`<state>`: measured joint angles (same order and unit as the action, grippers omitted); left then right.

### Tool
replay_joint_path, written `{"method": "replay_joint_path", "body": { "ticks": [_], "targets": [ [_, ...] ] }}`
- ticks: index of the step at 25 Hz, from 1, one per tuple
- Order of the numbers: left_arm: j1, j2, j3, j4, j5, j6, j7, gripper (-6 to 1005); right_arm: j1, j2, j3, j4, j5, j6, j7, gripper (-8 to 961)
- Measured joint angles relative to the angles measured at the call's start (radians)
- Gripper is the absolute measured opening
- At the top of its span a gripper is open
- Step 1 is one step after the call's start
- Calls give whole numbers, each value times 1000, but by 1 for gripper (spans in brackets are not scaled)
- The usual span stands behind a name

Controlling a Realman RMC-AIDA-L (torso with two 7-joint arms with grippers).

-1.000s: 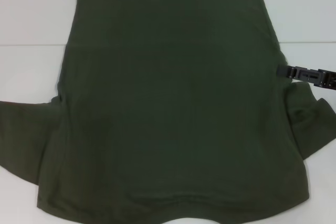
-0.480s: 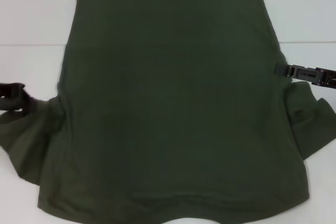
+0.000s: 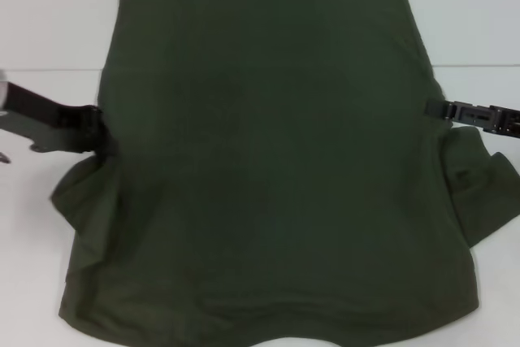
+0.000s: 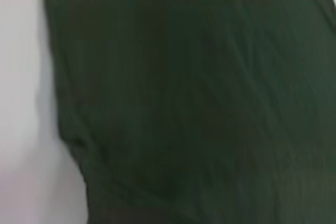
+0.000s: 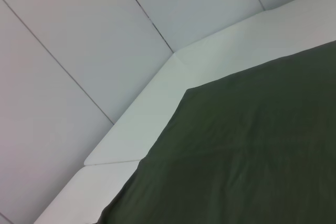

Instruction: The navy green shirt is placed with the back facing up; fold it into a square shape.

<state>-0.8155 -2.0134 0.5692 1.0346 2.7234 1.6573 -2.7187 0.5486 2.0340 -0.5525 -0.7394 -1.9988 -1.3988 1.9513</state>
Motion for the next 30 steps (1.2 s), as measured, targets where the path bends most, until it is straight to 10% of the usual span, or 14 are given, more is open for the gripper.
{"method": "replay_joint_path", "body": {
  "ticks": [16,20,26,30],
  "targets": [
    [-81,-29,126,-189,-26,-163,89,116,1,0,0,10,-5,7,0,941],
    [6,-77,78,-38,-170,-84,272,269,-2,0,0,11,-6,5,0,941],
    [163,-66,61,-10,-400,-48,432,554,-4,-15,-6,4,-24,-22,-23,941],
    [283,-123,69,-20,-559,-26,791,628,3,-48,-17,-16,-66,-67,20,940]
  ]
}}
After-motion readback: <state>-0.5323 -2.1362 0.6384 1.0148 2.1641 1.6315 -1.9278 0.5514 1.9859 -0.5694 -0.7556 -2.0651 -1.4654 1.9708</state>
